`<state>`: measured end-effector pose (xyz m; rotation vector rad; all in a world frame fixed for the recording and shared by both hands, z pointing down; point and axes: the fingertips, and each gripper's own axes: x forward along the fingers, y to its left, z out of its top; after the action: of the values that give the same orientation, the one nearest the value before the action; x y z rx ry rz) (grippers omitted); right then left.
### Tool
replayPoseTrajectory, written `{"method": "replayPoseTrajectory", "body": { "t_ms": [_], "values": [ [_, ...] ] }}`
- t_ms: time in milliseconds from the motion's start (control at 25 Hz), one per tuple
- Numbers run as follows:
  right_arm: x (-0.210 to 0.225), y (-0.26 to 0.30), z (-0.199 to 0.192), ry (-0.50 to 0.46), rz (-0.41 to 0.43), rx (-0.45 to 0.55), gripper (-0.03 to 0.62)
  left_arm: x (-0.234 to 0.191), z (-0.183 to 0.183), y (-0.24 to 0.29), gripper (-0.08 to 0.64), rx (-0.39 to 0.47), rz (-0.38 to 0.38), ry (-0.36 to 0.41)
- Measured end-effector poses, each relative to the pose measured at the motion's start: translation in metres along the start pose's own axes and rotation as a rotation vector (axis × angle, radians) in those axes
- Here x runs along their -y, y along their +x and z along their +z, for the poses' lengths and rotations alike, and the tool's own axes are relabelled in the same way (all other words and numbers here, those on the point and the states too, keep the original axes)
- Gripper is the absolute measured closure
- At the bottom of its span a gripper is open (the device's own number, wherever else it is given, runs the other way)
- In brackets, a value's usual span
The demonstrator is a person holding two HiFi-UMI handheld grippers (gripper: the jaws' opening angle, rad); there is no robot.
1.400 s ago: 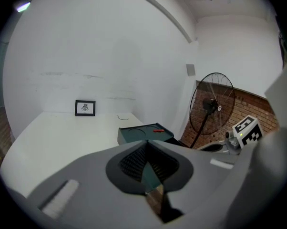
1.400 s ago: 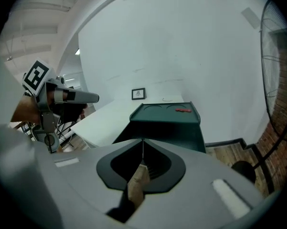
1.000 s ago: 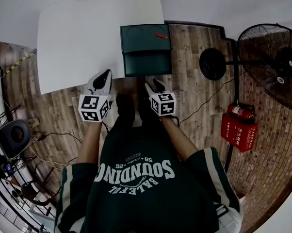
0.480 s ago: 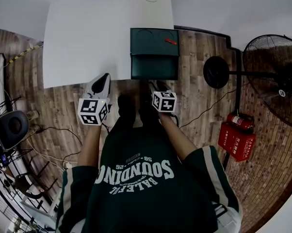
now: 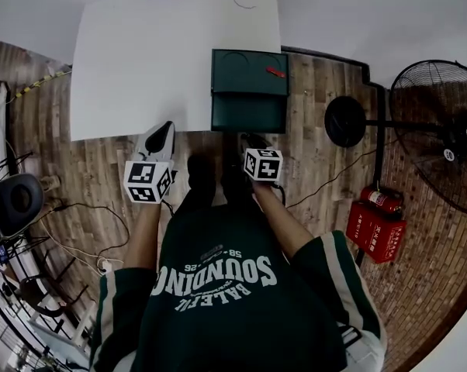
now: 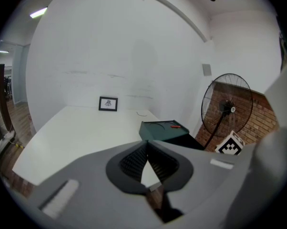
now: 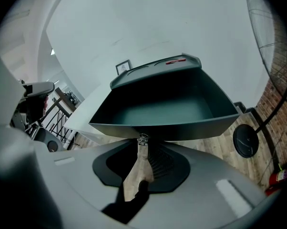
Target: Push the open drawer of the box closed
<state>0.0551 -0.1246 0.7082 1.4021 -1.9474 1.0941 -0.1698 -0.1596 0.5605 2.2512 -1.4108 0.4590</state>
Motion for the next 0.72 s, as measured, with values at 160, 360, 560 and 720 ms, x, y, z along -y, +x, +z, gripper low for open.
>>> {"method": "replayPoseTrajectory", "body": {
  "t_ms": [160,360,560,720],
  "values": [
    [-0.001,-0.001,0.002,-0.003,0.003,0.0,0.525,0.001,0.002,0.003,0.508,0.004,-0.005,0.0],
    [-0.002,-0.003,0.003,-0.016,-0.006,0.004,0.525,0.001,0.002,0.003,0.508,0.003,-0.007,-0.001],
    [0.0,-0.003,0.011,-0.04,-0.031,0.022,0.525,-0.001,0.002,0.005,0.508,0.0,-0.007,-0.005],
    [0.003,-0.001,0.017,-0.045,-0.039,0.027,0.525,-0.003,0.001,0.006,0.508,-0.003,-0.007,-0.001]
  ]
}}
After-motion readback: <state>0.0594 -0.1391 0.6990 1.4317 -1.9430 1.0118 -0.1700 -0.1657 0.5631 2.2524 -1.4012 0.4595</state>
